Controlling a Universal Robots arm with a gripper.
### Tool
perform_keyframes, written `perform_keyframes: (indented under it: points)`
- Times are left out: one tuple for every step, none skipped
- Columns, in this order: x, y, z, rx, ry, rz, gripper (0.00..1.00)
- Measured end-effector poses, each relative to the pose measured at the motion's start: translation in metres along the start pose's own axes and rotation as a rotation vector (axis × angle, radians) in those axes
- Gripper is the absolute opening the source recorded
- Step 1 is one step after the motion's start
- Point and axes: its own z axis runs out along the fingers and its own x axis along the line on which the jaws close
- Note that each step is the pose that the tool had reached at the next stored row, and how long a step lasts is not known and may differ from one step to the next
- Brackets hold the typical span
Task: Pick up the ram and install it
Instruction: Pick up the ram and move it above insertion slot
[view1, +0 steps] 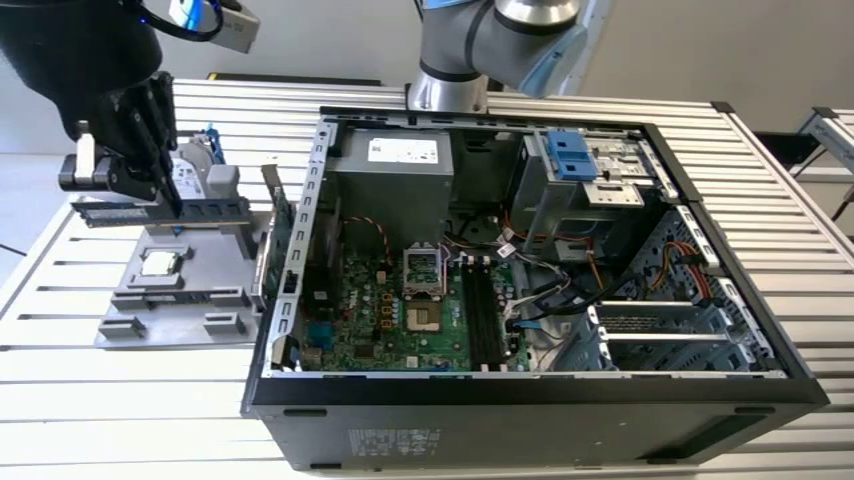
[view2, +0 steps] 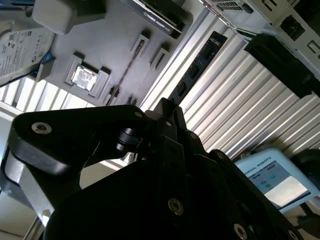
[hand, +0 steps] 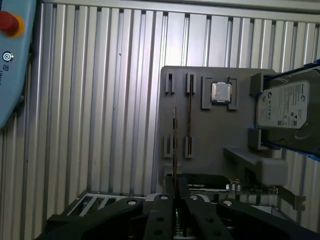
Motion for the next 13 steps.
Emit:
perform_keyframes:
  points:
    - [0.0001, -0.0012, 0.0000, 0.0000, 0.0000, 0.000, 0.00]
    - [0.0001, -0.0024, -0.0001, 0.0000, 0.0000, 0.000, 0.00]
    - [0.0002, -0.0035, -0.0001, 0.0000, 0.0000, 0.000, 0.00]
    - [0.0002, -0.0047, -0.0001, 0.0000, 0.0000, 0.000, 0.00]
    - [0.0003, -0.0058, -0.0001, 0.0000, 0.0000, 0.000, 0.00]
    - [0.0004, -0.0069, -0.0002, 0.0000, 0.0000, 0.000, 0.00]
    - [0.0004, -0.0079, -0.0002, 0.0000, 0.0000, 0.000, 0.00]
    - [0.0005, -0.0090, -0.0003, -0.0001, 0.0001, 0.000, 0.00]
    - [0.0005, -0.0100, -0.0003, 0.0000, 0.0000, 0.000, 0.00]
    - [0.0006, -0.0109, -0.0003, 0.0000, 0.0000, 0.000, 0.00]
    - [0.0007, -0.0120, -0.0003, 0.0000, 0.0000, 0.000, 0.00]
    - [0.0007, -0.0131, -0.0004, 0.0000, 0.0000, 0.000, 0.00]
    - [0.0008, -0.0142, -0.0004, 0.0000, 0.0000, 0.000, 0.00]
